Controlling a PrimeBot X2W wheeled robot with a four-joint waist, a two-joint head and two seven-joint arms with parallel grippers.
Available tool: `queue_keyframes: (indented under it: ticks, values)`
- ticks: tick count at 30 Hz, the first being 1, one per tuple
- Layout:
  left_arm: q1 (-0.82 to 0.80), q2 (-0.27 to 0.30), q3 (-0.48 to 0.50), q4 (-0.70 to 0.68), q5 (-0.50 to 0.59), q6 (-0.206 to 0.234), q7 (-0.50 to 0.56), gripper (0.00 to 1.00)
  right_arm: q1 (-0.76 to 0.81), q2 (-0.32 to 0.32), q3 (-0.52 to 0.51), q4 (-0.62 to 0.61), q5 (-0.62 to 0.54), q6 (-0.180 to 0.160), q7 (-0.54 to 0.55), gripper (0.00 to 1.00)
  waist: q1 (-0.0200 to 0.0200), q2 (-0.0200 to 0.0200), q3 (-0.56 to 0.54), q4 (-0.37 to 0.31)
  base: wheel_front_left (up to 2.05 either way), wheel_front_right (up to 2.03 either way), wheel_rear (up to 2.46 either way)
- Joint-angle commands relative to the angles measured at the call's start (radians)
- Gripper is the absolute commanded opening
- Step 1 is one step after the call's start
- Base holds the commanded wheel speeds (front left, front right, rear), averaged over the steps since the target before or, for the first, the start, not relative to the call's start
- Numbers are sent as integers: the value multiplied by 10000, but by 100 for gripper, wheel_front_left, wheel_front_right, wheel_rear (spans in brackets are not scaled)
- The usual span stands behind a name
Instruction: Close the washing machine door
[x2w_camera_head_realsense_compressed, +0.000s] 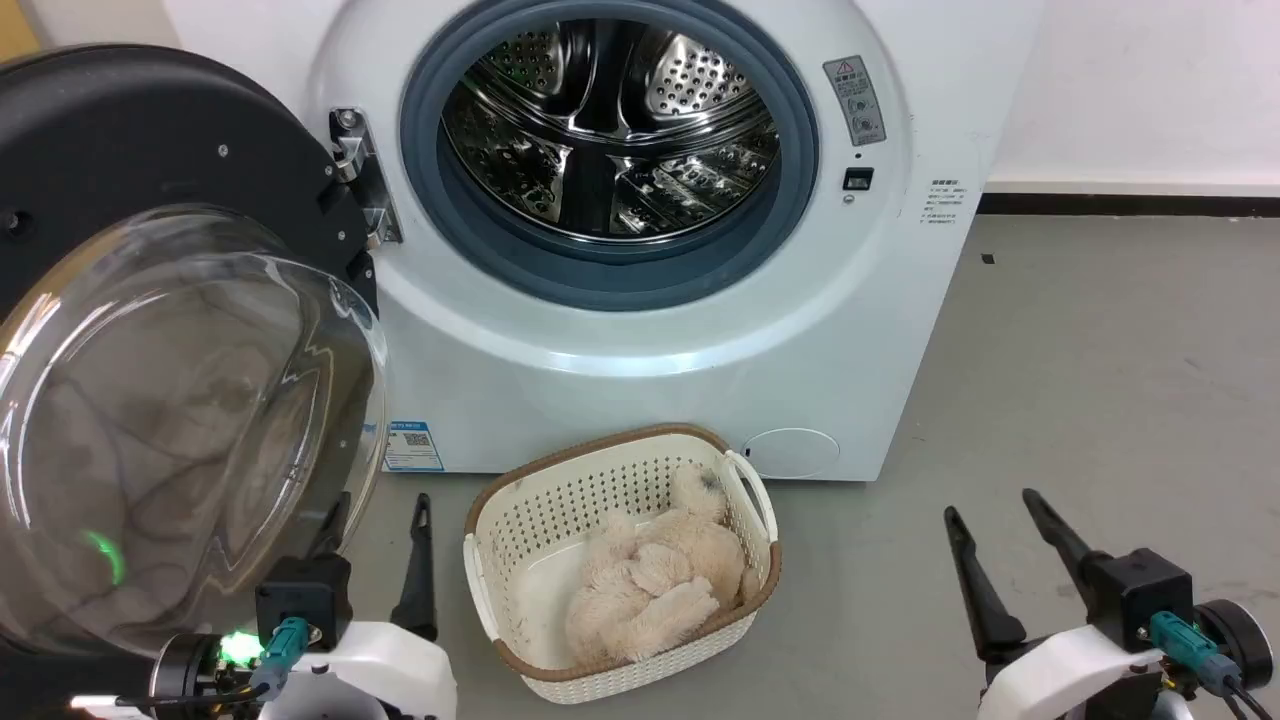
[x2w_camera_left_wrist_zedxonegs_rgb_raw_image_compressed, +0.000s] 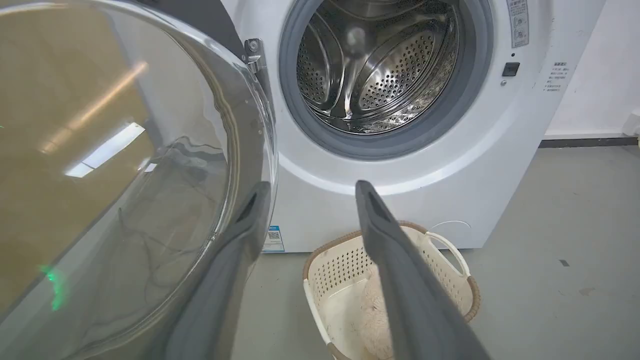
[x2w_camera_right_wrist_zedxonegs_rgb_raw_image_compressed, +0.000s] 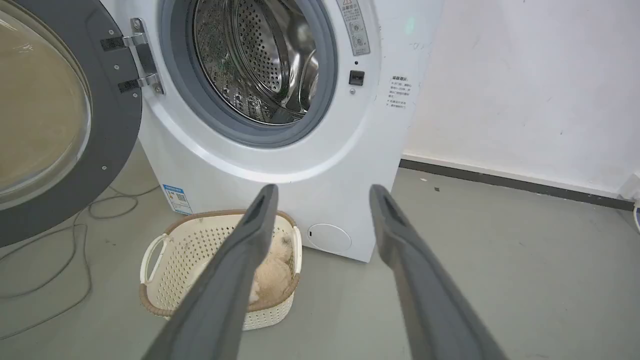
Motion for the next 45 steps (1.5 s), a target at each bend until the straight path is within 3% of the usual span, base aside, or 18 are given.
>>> queue_keyframes:
  ticks: [1,23,45]
  values:
    - [2,0,-11,10,-11,1,-27,100,6,0,-2,7,24,0,-26,100,0,-1,1,0,0,0,0]
    - [49,1,-199,103,-212,47,-486,100,90,-18,1,54,328,1,-486,100,0,-1,-1,172,0,0,0]
    - [137,2,-190,143,-396,91,-945,100,208,-79,118,121,662,2,-944,100,0,-1,-65,1018,0,0,0]
